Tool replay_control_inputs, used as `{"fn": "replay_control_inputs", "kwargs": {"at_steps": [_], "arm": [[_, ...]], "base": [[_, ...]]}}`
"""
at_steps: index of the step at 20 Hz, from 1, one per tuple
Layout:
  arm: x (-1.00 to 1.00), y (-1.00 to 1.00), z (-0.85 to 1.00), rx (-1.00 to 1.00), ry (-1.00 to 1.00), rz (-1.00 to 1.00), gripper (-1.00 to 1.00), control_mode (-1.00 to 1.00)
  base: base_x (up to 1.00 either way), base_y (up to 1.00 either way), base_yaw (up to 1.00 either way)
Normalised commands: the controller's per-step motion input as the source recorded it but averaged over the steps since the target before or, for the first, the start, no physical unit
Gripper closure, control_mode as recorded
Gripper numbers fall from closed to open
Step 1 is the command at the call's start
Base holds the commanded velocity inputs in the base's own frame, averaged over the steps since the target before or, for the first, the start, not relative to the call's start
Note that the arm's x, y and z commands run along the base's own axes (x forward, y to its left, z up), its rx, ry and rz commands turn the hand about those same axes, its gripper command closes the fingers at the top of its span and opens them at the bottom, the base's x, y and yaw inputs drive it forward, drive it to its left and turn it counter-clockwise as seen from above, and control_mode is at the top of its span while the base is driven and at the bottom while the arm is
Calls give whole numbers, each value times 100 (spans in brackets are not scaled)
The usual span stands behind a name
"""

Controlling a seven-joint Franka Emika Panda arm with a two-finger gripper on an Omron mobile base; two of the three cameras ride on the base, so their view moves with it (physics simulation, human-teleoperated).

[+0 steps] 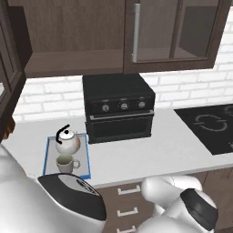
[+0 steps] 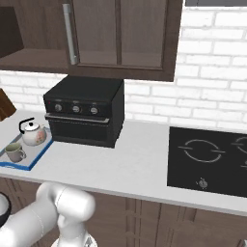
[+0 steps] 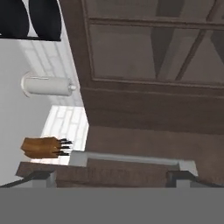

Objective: Pick the kettle from the counter and place it on the tray. Then pick the mug from the cabinet and place it on the tray. Then close the cabinet doors.

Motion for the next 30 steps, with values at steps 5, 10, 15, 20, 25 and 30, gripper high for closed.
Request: {"fn": "replay_control_inputs", "kwargs": {"at_steps": [5,10,15,20,25,30], "arm": [[38,34,-12,-13,-8,-3,-100,-100],[41,21,-24,-10,-4,-7,-100,-100],[33,14,-21,-1,-3,-4,-100,-100],[25,3,-16,1,0,0,-100,-100],[34,0,-13,10,0,0,-100,-100],[29,1,-14,16,0,0,-100,-100]], "base": [[0,0,0],[0,0,0],[0,0,0],[0,0,0],[0,0,0],[0,0,0]]}}
